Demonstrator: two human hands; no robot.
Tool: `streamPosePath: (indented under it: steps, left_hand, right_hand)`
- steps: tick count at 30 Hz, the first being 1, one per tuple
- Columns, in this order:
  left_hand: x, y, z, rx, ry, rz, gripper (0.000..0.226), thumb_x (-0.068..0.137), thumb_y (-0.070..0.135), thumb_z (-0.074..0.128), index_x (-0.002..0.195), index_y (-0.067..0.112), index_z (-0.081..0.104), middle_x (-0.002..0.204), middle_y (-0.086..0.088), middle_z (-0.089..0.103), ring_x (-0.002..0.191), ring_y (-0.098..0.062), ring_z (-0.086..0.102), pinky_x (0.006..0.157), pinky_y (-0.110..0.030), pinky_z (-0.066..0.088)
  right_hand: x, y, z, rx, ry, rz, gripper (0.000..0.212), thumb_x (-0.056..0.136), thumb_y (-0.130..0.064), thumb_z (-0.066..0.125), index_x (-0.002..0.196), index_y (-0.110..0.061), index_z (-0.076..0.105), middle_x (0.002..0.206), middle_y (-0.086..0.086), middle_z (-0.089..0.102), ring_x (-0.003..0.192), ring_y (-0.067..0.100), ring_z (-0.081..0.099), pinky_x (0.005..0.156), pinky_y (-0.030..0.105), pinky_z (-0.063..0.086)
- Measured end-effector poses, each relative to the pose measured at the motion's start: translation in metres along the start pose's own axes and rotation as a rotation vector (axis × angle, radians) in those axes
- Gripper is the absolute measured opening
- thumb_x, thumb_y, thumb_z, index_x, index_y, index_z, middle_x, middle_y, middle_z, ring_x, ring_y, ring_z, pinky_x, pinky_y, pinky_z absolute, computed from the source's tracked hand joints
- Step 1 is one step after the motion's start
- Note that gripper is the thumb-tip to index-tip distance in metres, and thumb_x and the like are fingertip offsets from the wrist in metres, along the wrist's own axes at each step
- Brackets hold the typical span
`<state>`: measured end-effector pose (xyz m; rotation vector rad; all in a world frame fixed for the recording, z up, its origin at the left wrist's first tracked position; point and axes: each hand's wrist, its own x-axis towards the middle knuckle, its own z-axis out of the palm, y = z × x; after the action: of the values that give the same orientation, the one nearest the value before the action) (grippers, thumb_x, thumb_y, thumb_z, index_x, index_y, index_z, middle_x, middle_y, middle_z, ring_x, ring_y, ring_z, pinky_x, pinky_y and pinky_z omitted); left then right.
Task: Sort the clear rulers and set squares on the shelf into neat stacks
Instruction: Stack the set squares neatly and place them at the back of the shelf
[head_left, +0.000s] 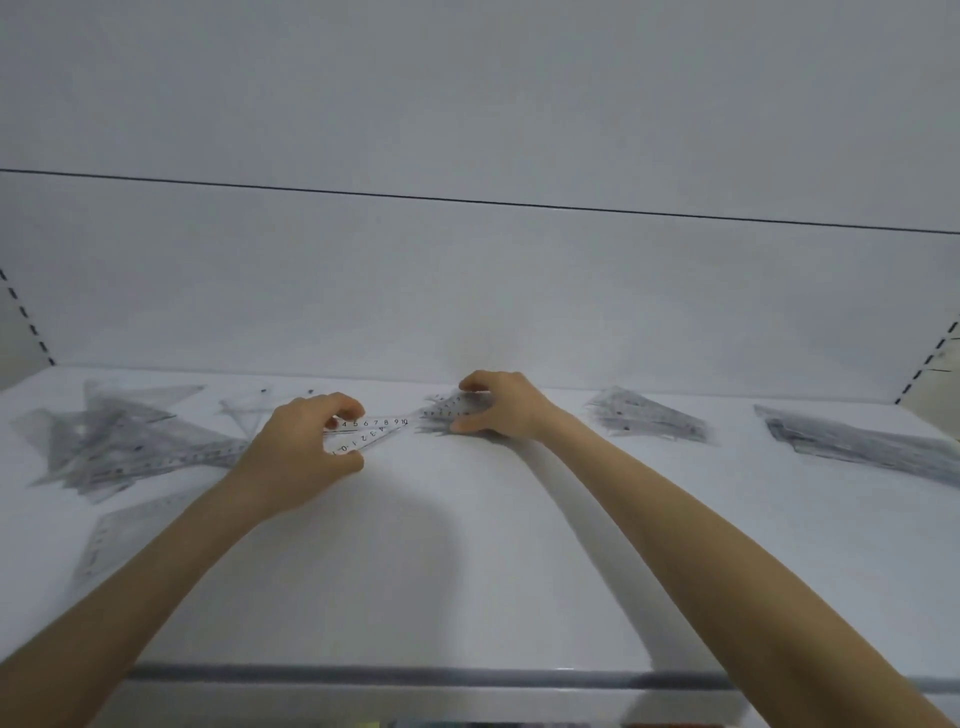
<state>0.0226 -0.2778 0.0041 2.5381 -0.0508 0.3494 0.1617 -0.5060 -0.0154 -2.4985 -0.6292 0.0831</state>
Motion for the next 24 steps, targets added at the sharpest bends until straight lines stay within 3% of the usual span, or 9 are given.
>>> streamPosePath:
  steps: [4,8,12,14,18,20,24]
  left_hand:
    - [0.001,0.004,-0.001,0.033,-0.020,0.055,0.040,0.075,0.006,0.070,0.112,0.019,0.061,0.090,0.028,0.047,0.088,-0.004,0.048,0.070,-0.008,0.034]
    - [0.005,0.019,0.005,-0.012,-0.054,0.147,0.043,0.075,0.007,0.069,0.109,0.030,0.057,0.094,0.029,0.044,0.090,-0.001,0.047,0.076,-0.016,0.035]
    - [0.013,0.040,0.022,-0.070,-0.162,0.235,0.045,0.069,0.026,0.065,0.109,0.041,0.052,0.102,0.018,0.052,0.094,0.001,0.049,0.081,-0.020,0.037]
    - [0.017,0.055,0.033,-0.107,-0.232,0.341,0.048,0.065,0.027,0.062,0.107,0.047,0.051,0.102,0.022,0.057,0.099,0.002,0.050,0.079,-0.011,0.038]
    - [0.022,0.091,0.064,-0.150,-0.324,0.499,0.046,0.065,0.032,0.060,0.108,0.044,0.052,0.105,0.023,0.059,0.101,0.002,0.050,0.078,-0.012,0.039]
    - [0.026,0.109,0.081,-0.155,-0.360,0.557,0.046,0.066,0.036,0.061,0.107,0.048,0.046,0.108,0.022,0.057,0.100,0.002,0.050,0.077,-0.015,0.040]
    - [0.030,0.140,0.109,-0.148,-0.383,0.619,0.052,0.071,0.036,0.069,0.120,0.037,0.051,0.112,0.020,0.052,0.094,0.006,0.048,0.077,-0.016,0.041]
  right_hand:
    - [-0.014,-0.001,-0.007,0.084,-0.002,0.001,0.079,0.070,-0.041,0.083,0.139,-0.022,0.048,0.142,-0.002,0.049,0.133,0.018,0.040,0.103,0.028,0.034]
    - [-0.047,-0.014,-0.019,0.167,0.063,-0.110,0.067,0.079,-0.033,0.077,0.139,-0.027,0.047,0.143,-0.009,0.048,0.132,0.010,0.040,0.110,0.029,0.032]
    - [-0.088,-0.026,-0.023,0.114,0.024,-0.175,0.062,0.079,-0.031,0.078,0.136,-0.023,0.052,0.131,-0.006,0.060,0.117,0.008,0.054,0.101,0.024,0.041]
    - [-0.103,-0.022,-0.023,-0.024,0.065,-0.191,0.058,0.079,-0.033,0.077,0.131,-0.019,0.057,0.117,-0.002,0.067,0.102,0.012,0.063,0.091,0.028,0.047]
    - [-0.138,0.005,-0.039,-0.062,0.156,-0.061,0.045,0.080,-0.028,0.076,0.121,-0.013,0.066,0.098,0.000,0.072,0.082,0.013,0.066,0.081,0.027,0.050]
    - [-0.160,0.020,-0.050,-0.073,0.192,-0.004,0.038,0.080,-0.027,0.077,0.114,-0.012,0.069,0.093,0.001,0.073,0.080,0.013,0.066,0.080,0.026,0.050]
    - [-0.202,0.049,-0.073,-0.126,0.271,0.102,0.031,0.081,-0.025,0.076,0.107,-0.010,0.071,0.091,0.001,0.073,0.080,0.016,0.066,0.081,0.030,0.050]
